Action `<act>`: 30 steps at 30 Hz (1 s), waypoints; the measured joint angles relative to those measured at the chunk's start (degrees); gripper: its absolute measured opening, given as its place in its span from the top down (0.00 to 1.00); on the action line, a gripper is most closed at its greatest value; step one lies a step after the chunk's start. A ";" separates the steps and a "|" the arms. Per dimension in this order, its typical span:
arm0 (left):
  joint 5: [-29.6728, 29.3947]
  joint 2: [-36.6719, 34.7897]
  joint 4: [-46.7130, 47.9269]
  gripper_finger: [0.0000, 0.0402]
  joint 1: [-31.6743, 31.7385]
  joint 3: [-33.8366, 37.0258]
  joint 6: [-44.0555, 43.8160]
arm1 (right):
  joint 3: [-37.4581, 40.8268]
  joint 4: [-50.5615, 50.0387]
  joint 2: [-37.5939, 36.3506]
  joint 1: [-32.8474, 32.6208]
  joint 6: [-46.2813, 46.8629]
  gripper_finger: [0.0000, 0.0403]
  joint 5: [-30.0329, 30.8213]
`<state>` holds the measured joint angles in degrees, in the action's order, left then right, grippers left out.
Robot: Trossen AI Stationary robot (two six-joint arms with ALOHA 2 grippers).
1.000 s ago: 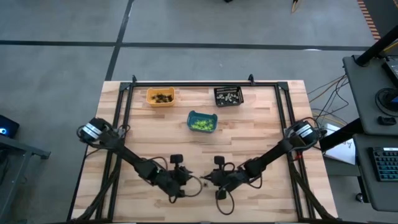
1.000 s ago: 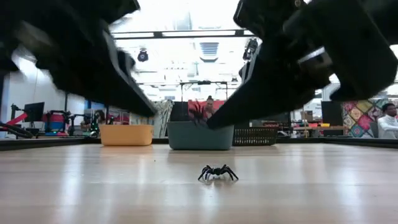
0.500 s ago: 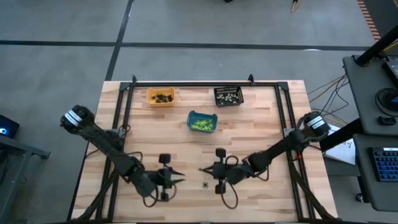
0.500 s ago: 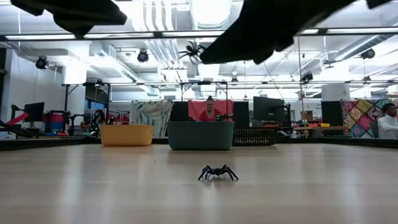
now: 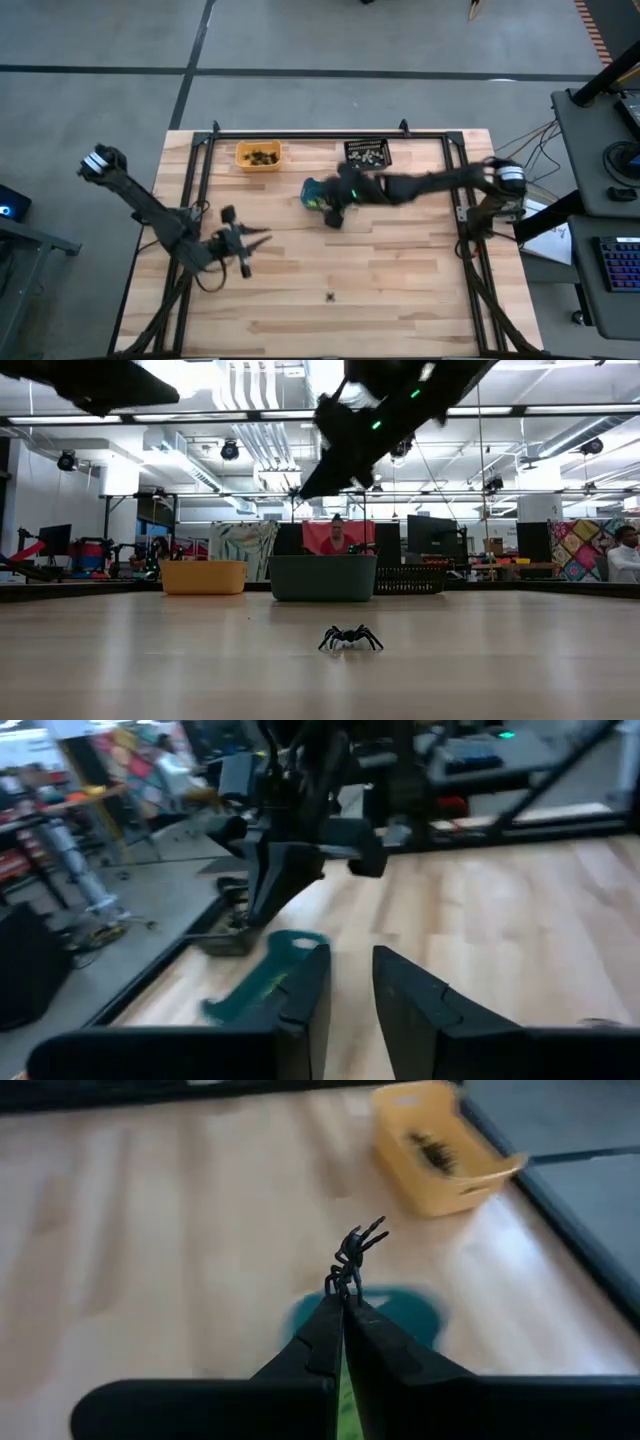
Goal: Sort Halloween decoration
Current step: Put the black spider toy into the yellow bin
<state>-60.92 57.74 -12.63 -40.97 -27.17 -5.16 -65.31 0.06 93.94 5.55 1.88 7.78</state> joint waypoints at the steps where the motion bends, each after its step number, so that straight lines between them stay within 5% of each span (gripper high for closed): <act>1: -0.88 -2.35 0.26 0.85 0.00 1.44 0.14 | -1.50 0.33 1.35 2.04 -1.18 0.98 -1.48; 6: -1.78 -12.21 -1.44 0.85 0.51 7.60 0.03 | -10.88 0.10 10.11 9.15 -5.01 0.98 -6.69; 16: -4.34 -23.18 -3.33 0.85 0.59 10.84 -0.71 | -31.25 -9.03 24.30 12.90 -9.04 0.98 -6.77; 30: -4.11 -20.97 -2.99 0.85 0.57 10.84 -5.22 | -46.74 -57.10 22.31 8.40 -13.48 0.98 -8.30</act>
<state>-65.04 36.77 -15.62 -40.40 -16.34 -10.37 -112.05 -57.04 116.25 13.95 -11.60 -0.52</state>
